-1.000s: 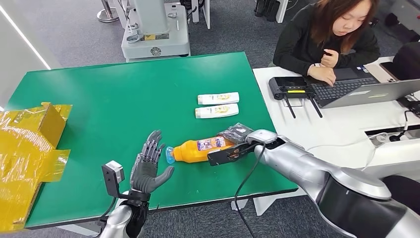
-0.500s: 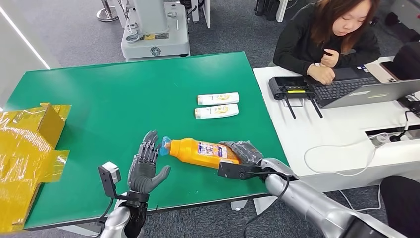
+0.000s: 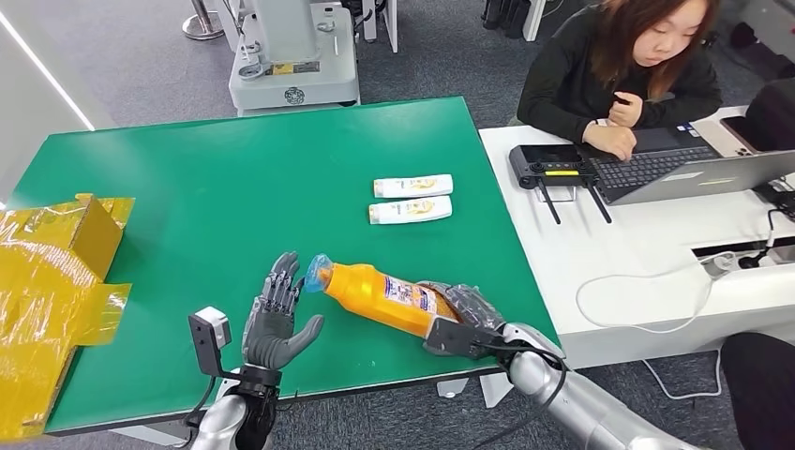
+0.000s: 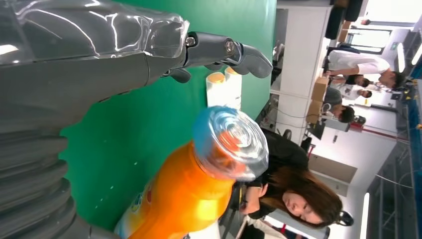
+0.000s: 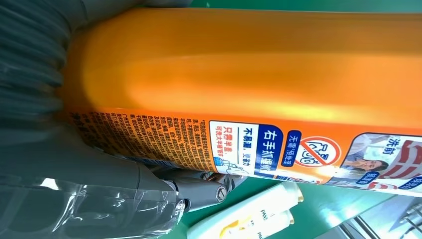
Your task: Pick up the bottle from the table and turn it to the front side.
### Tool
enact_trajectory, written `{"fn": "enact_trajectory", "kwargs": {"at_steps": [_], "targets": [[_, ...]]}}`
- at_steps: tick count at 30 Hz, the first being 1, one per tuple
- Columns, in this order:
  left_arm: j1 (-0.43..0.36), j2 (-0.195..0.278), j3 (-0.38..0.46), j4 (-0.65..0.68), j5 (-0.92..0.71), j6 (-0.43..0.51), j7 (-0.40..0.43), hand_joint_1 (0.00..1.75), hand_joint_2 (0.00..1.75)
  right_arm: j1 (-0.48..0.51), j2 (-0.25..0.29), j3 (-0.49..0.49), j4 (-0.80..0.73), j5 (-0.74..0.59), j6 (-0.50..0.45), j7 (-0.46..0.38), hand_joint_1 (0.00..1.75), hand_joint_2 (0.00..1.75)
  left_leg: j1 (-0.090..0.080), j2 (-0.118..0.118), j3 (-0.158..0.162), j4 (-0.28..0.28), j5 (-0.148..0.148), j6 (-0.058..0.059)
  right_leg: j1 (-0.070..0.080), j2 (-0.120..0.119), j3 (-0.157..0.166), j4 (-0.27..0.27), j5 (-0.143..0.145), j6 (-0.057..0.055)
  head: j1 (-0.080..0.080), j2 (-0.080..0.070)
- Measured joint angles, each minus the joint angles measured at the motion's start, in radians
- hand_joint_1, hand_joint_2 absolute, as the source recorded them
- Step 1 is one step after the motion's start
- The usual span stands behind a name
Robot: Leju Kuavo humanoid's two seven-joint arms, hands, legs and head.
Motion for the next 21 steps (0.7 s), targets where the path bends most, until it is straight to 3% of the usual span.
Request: {"fn": "enact_trajectory", "kwargs": {"at_steps": [12, 17, 21], "targets": [[-0.001, 0.011, 0.023, -0.015, -0.018, 0.043, -0.013, 0.0, 1.75, 0.187, 0.034, -0.15, -0.143, -0.118, -0.137, -0.102, 1.75, 1.75, 0.0, -0.003, -0.007, 0.0, 0.0, 0.0, 0.0, -0.003, -0.005, 0.001, -0.001, 0.0, 0.0, 0.0], [-0.052, 0.013, 0.026, -0.025, -0.039, 0.03, -0.002, 0.0, 1.75, 0.173, 0.069, -0.24, -0.167, -0.146, -0.161, -0.153, 1.75, 1.75, 0.0, -0.003, -0.007, 0.0, 0.001, 0.0, 0.0, -0.003, -0.006, 0.001, 0.0, 0.0, 0.0, 0.0], [-0.115, 0.013, 0.033, -0.041, -0.038, -0.031, 0.036, 0.0, 1.75, 0.105, 0.091, -0.29, -0.153, -0.154, -0.155, -0.187, 1.75, 1.75, 0.0, -0.002, -0.008, 0.0, 0.002, 0.0, 0.0, -0.002, -0.006, 0.001, 0.001, -0.001, 0.0, 0.0]]}}
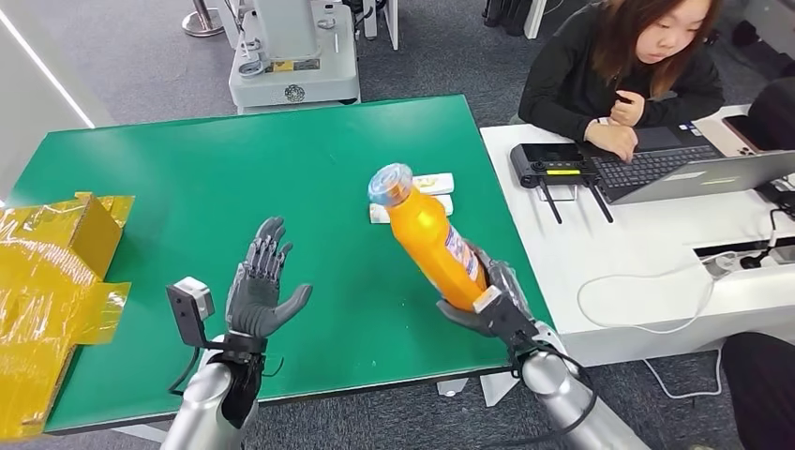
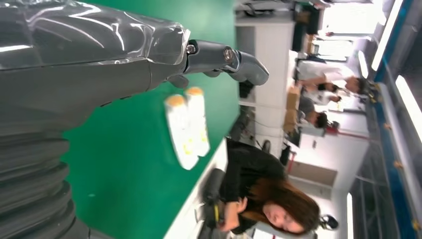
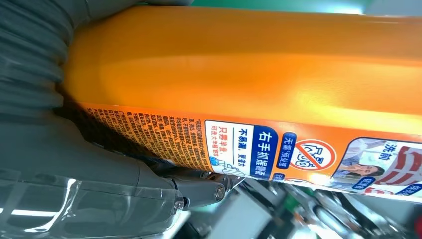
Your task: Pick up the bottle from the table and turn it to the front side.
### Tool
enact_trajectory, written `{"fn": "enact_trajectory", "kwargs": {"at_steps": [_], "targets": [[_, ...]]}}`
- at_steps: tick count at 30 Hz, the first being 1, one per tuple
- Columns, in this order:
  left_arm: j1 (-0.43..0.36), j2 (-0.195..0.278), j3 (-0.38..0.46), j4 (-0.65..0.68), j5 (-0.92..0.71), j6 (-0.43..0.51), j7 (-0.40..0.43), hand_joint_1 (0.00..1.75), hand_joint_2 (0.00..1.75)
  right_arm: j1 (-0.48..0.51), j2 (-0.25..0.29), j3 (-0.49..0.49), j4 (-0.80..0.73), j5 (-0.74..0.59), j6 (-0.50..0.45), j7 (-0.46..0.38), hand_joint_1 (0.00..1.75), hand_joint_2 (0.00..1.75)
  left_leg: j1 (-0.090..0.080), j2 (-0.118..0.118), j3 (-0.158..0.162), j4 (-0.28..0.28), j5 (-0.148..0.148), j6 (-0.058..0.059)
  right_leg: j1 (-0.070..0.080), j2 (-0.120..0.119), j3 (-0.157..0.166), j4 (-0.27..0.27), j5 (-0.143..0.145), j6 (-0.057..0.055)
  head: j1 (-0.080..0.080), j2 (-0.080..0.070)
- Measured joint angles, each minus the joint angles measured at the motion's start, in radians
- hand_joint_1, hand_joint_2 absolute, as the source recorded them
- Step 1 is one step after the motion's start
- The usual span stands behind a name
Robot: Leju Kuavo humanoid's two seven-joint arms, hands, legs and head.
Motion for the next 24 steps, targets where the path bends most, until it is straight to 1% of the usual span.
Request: {"fn": "enact_trajectory", "kwargs": {"at_steps": [5, 9, 14, 16, 19, 22, 24], "targets": [[-0.083, -0.002, 0.016, -0.023, 0.005, -0.072, 0.037, 0.0, 1.75, -0.144, 0.037, -0.019, 0.065, 0.014, 0.018, -0.021, 1.75, 1.75, 0.0, 0.0, 0.0, 0.0, 0.001, 0.0, 0.0, 0.0, -0.001, 0.001, 0.001, 0.0, 0.0, 0.0], [-0.158, -0.007, 0.021, -0.029, 0.014, -0.108, 0.067, 0.0, 1.75, -0.269, 0.082, -0.019, 0.145, 0.053, 0.031, -0.018, 1.75, 1.75, 0.0, 0.0, 0.0, 0.0, 0.002, -0.001, 0.0, 0.0, -0.001, 0.001, 0.001, 0.0, 0.0, 0.0], [-0.217, -0.011, 0.024, -0.027, 0.019, -0.123, 0.083, 0.0, 1.75, -0.36, 0.133, -0.011, 0.212, 0.085, 0.041, -0.012, 1.75, 1.75, 0.0, 0.0, -0.002, 0.0, 0.002, -0.001, 0.0, 0.0, -0.003, 0.002, 0.001, 0.0, 0.0, 0.0], [-0.258, -0.017, 0.024, -0.018, 0.019, -0.124, 0.091, 0.0, 1.75, -0.406, 0.167, 0.003, 0.254, 0.111, 0.049, 0.001, 1.75, 1.75, 0.0, 0.0, -0.006, 0.0, 0.003, -0.003, 0.0, 0.001, -0.008, 0.004, 0.002, -0.001, 0.0, 0.0], [-0.335, -0.037, 0.024, 0.012, 0.027, -0.128, 0.102, 0.0, 1.75, -0.47, 0.234, 0.032, 0.313, 0.154, 0.06, 0.023, 1.75, 1.75, 0.0, 0.002, -0.009, 0.001, 0.005, -0.004, 0.0, 0.003, -0.012, 0.004, 0.004, -0.002, 0.0, 0.0], [-0.387, -0.056, 0.024, 0.061, 0.055, -0.142, 0.108, 0.0, 1.75, -0.502, 0.287, 0.063, 0.353, 0.177, 0.052, 0.032, 1.75, 1.75, 0.001, 0.001, -0.009, 0.001, 0.005, -0.004, 0.0, 0.002, -0.012, 0.004, 0.004, -0.002, 0.0, 0.0], [-0.414, -0.066, 0.024, 0.102, 0.085, -0.158, 0.109, 0.0, 1.75, -0.513, 0.311, 0.075, 0.37, 0.186, 0.043, 0.037, 1.75, 1.75, 0.001, 0.0, -0.009, 0.001, 0.005, -0.004, 0.0, 0.002, -0.012, 0.004, 0.004, -0.003, 0.0, 0.0]]}}
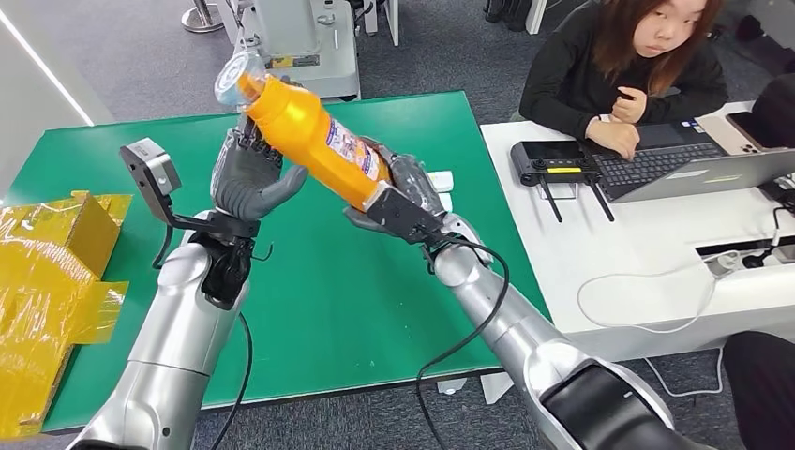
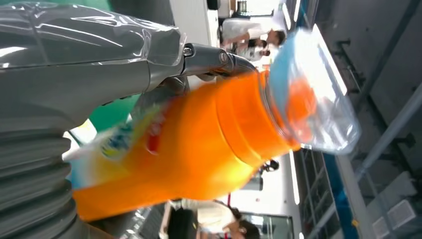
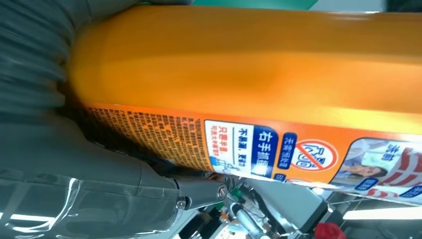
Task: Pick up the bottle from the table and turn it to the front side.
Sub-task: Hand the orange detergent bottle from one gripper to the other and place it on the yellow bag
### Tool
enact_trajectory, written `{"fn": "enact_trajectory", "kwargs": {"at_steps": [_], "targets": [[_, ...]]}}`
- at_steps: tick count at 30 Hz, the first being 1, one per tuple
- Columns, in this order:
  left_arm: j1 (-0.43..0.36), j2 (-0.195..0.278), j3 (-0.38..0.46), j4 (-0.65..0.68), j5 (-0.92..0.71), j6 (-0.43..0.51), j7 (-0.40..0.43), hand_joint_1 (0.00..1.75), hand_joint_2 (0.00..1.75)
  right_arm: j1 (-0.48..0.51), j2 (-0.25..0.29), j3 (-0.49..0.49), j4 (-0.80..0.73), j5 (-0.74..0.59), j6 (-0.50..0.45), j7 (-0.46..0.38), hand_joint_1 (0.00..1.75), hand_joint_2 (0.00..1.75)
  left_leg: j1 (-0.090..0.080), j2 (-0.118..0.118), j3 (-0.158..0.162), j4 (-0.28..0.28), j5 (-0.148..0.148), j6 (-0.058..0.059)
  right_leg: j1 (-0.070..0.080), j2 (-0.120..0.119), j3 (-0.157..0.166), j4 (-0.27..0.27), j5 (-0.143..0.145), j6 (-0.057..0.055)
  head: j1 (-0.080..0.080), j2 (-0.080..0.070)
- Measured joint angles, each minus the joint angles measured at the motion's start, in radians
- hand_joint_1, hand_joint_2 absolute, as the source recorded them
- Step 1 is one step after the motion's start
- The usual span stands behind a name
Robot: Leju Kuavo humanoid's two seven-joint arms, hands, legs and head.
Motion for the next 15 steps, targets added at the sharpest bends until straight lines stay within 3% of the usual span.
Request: {"fn": "enact_trajectory", "kwargs": {"at_steps": [7, 15], "targets": [[-0.056, -0.02, 0.0, 0.125, 0.063, -0.042, -0.008, 0.0, 1.75, -0.006, 0.042, 0.025, 0.029, 0.038, -0.021, 0.018, 1.75, 1.75, 0.0, 0.001, 0.0, 0.0, 0.0, 0.0, 0.0, 0.001, 0.0, 0.0, 0.0, 0.0, 0.0, 0.0], [-0.062, -0.022, 0.001, 0.17, 0.061, -0.043, 0.009, 0.0, 1.75, 0.023, 0.046, 0.033, 0.033, 0.104, -0.027, 0.061, 1.75, 1.75, 0.0, 0.001, 0.0, 0.0, 0.0, 0.0, 0.0, 0.001, 0.0, 0.0, 0.0, 0.0, 0.0, 0.0]]}}
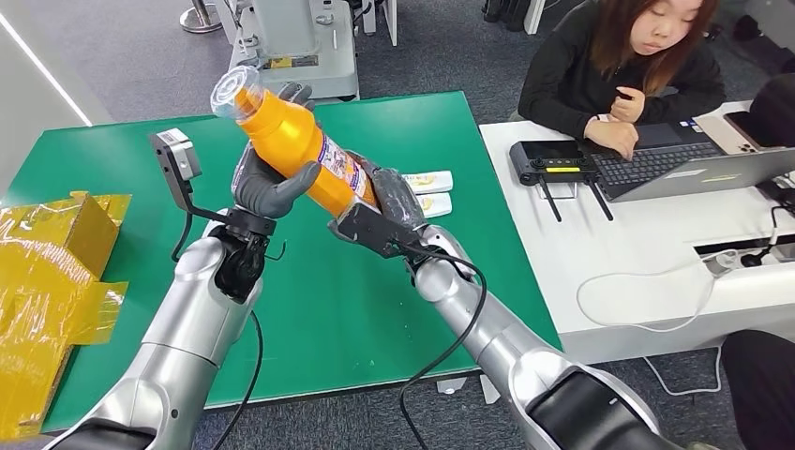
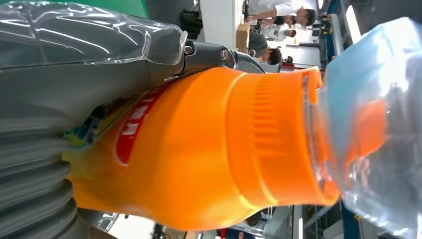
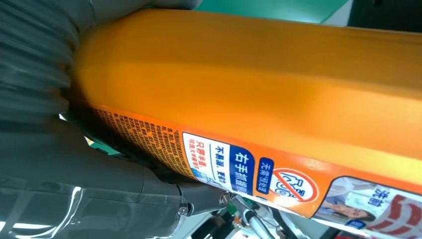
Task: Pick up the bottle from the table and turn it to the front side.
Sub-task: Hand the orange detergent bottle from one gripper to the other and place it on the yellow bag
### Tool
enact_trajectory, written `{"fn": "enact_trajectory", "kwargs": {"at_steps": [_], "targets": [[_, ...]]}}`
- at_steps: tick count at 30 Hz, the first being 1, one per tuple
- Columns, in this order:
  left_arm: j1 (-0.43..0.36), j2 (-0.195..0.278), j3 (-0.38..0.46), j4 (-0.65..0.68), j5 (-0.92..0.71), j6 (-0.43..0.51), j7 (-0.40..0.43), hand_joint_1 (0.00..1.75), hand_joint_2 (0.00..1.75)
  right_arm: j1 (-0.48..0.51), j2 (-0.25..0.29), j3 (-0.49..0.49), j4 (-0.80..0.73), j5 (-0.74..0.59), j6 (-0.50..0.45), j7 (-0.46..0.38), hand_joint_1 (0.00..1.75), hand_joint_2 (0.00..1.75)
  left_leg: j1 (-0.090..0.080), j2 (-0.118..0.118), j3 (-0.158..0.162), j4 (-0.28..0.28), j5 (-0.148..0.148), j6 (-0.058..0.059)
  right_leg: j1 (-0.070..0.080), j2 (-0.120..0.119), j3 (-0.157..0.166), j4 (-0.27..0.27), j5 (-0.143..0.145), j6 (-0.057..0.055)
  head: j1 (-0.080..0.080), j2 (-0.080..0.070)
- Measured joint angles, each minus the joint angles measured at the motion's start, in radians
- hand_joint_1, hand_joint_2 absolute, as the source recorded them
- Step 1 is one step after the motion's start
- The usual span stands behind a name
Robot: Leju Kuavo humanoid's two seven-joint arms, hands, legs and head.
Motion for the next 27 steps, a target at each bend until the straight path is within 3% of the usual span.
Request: {"fn": "enact_trajectory", "kwargs": {"at_steps": [4, 16, 17, 18, 20, 21, 22, 27], "targets": [[-0.001, 0.01, 0.006, 0.012, -0.009, 0.008, -0.001, 1.75, 1.75, 0.006, -0.001, 0.005, 0.012, 0.016, 0.009, 0.005, 1.75, 1.75, 0.0, 0.0, 0.0, 0.0, 0.0, 0.0, 0.0, 0.0, 0.0, 0.0, 0.0, 0.0, 0.0, 0.0], [-0.002, 0.021, 0.017, 0.047, 0.019, -0.017, 0.016, 1.75, 1.75, -0.002, -0.002, 0.008, 0.057, 0.013, 0.021, -0.005, 1.75, 1.75, 0.0, 0.0, 0.0, 0.0, 0.0, 0.0, 0.0, 0.0, 0.0, 0.0, 0.0, 0.0, 0.0, 0.0], [-0.002, 0.02, 0.017, 0.049, 0.026, -0.018, 0.019, 1.75, 1.75, -0.002, -0.002, 0.008, 0.058, 0.012, 0.021, -0.005, 1.61, 1.75, 0.0, 0.0, 0.0, 0.0, 0.0, 0.0, 0.0, 0.0, 0.0, 0.0, 0.0, 0.0, 0.0, 0.0], [-0.003, 0.019, 0.017, 0.052, 0.032, -0.019, 0.02, 1.75, 1.75, -0.003, -0.002, 0.008, 0.059, 0.01, 0.021, -0.005, 1.33, 1.75, 0.0, 0.0, 0.0, 0.0, 0.0, 0.0, 0.0, 0.0, 0.0, 0.0, 0.0, 0.0, 0.0, 0.0], [-0.004, 0.017, 0.017, 0.058, 0.043, -0.021, 0.021, 1.75, 1.75, -0.003, -0.002, 0.009, 0.059, 0.002, 0.023, -0.007, 0.46, 1.75, 0.0, 0.0, 0.0, 0.0, 0.0, 0.0, 0.0, 0.0, 0.0, 0.0, 0.0, 0.0, 0.0, 0.0], [-0.005, 0.016, 0.017, 0.061, 0.047, -0.022, 0.021, 1.75, 1.75, -0.003, -0.002, 0.01, 0.059, -0.004, 0.025, -0.01, 0.16, 1.75, 0.0, 0.0, 0.0, 0.0, 0.0, 0.0, 0.0, 0.0, 0.0, 0.0, 0.0, 0.0, 0.0, 0.0], [-0.006, 0.016, 0.017, 0.063, 0.05, -0.024, 0.02, 1.75, 1.75, -0.002, -0.002, 0.01, 0.059, -0.011, 0.027, -0.013, 0.0, 1.75, 0.0, 0.0, 0.0, 0.0, 0.0, 0.0, 0.0, 0.0, 0.0, 0.0, 0.0, 0.0, 0.0, 0.0], [-0.006, 0.02, 0.017, 0.067, 0.051, -0.029, 0.003, 1.75, 1.75, 0.011, -0.008, 0.012, 0.052, -0.067, 0.044, -0.049, 0.0, 1.75, 0.0, 0.0, 0.0, 0.0, 0.0, 0.0, 0.0, 0.0, 0.0, 0.0, 0.0, 0.0, 0.0, 0.0]]}}
